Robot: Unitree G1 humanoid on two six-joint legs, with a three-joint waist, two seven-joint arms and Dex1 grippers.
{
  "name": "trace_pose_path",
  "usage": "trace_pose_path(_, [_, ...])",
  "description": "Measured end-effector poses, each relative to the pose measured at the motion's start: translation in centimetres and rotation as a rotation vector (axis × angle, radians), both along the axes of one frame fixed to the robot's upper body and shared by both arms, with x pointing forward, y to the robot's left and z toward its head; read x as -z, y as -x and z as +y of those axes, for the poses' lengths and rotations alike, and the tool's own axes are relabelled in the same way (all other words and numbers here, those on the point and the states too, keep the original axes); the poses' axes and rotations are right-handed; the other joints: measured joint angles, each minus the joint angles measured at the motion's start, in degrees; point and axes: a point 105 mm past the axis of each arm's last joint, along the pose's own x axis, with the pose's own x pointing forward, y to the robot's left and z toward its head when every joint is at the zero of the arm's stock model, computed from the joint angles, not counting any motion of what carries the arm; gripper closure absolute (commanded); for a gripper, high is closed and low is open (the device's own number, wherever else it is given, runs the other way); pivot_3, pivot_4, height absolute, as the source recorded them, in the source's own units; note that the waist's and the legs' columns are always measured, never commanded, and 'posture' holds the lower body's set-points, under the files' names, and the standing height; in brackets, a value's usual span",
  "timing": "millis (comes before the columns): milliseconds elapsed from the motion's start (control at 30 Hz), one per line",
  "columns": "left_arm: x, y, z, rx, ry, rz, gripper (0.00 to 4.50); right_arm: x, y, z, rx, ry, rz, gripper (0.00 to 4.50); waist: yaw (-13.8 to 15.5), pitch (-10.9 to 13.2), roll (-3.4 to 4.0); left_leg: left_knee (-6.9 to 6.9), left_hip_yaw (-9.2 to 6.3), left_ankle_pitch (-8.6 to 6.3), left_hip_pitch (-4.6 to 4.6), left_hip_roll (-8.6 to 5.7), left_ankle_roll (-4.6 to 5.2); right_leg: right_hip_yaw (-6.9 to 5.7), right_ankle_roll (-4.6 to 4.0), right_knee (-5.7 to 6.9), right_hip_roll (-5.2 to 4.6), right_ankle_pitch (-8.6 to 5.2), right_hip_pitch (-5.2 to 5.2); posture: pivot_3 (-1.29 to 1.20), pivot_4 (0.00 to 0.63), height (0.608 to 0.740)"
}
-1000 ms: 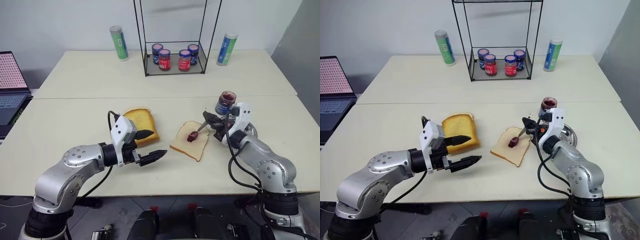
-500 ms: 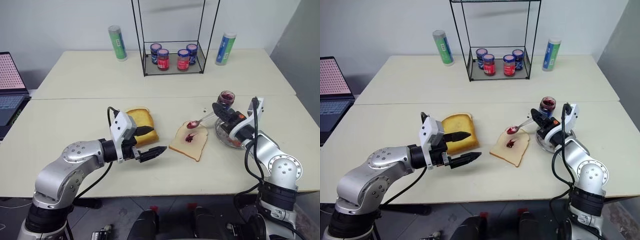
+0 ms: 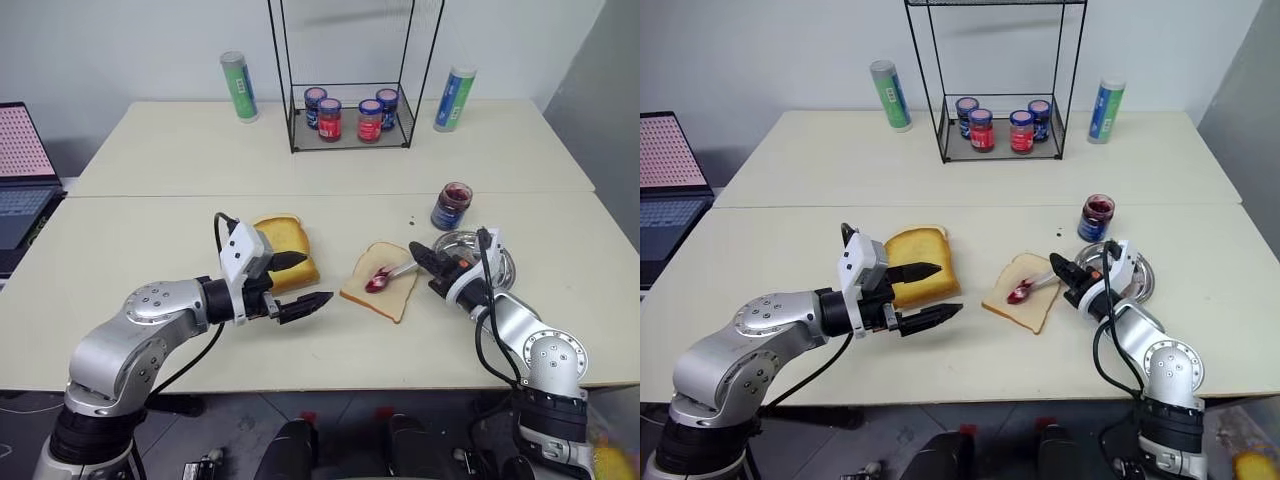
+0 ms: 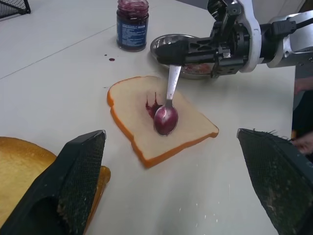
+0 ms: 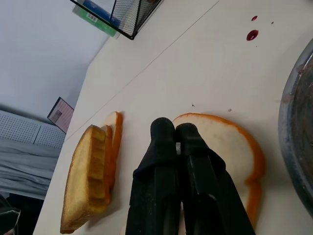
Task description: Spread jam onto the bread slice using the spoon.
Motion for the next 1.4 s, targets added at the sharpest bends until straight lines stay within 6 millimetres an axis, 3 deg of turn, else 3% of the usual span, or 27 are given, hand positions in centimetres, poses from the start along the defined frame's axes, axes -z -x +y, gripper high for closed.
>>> trace_pose_path(133, [-0.1,0.0,-0.2,0.009,-0.002,-0.003,0.00,-0.5,-1.1,-2.4,0.106,0.005,-0.019,4.49,-0.05,-0.01,-0.01,0.01,0.07,0.00,0.02,0.01,0.00,-0.01,0.01,0.01,0.00,0.01,0.02,0.00,0.150,0.740])
trace_pose_path(267, [-0.3,-0.2,-0.3,0.012,-0.001,-0.008,0.00,-1.0,-1.5,-3.2,0.140,0.014,-0.032,4.49,-0.15,-0.01,-0.01,-0.03,0.08,0.00,0.02,0.05,0.00,-0.01,0.01,0.02,0.02,0.01,-0.02,0.00,0.150,0.740])
trace_pose_path(567, [-0.2,-0.3,-0.4,0.017,0.001,-0.009,0.00,-1.3,-1.3,-3.2,0.115,-0.023,-0.021,4.49,-0.15,0.00,-0.01,-0.03,0.06,0.00,0.01,0.05,0.00,0.02,0.01,0.01,0.02,0.01,-0.03,0.00,0.150,0.740])
trace_pose_path(767, [-0.3,-0.3,-0.4,0.016,0.003,-0.013,0.00,-5.0,-0.6,-1.0,-0.032,-0.161,-0.107,4.49,-0.27,0.00,0.00,-0.05,0.05,0.00,0.00,0.09,0.00,-0.01,0.00,0.02,0.04,0.00,-0.05,0.00,0.150,0.740])
trace_pose_path(1000, [-0.2,-0.4,-0.4,0.018,0.001,-0.019,0.00,-0.7,-2.7,-1.9,0.113,-0.066,0.030,4.49,-0.26,0.00,0.00,-0.05,0.12,0.00,-0.01,0.06,0.00,0.02,0.00,0.02,0.04,0.00,-0.07,0.00,0.150,0.740])
trace_pose_path(1167, [-0.2,-0.4,-0.4,0.018,0.002,-0.020,0.00,-0.5,-2.7,-2.8,0.127,-0.026,0.011,4.49,-0.11,0.00,0.00,-0.03,0.10,0.00,-0.01,0.05,0.00,0.01,0.00,0.01,0.04,0.00,-0.04,0.00,0.150,0.740])
trace_pose_path(1400, [-0.1,-0.6,-0.4,0.015,0.002,-0.011,0.00,-0.6,-0.8,-2.8,0.045,-0.006,0.004,4.49,-0.13,0.00,0.00,-0.03,0.08,0.00,0.00,0.05,0.00,0.01,0.00,0.01,0.02,0.00,-0.02,0.00,0.150,0.740])
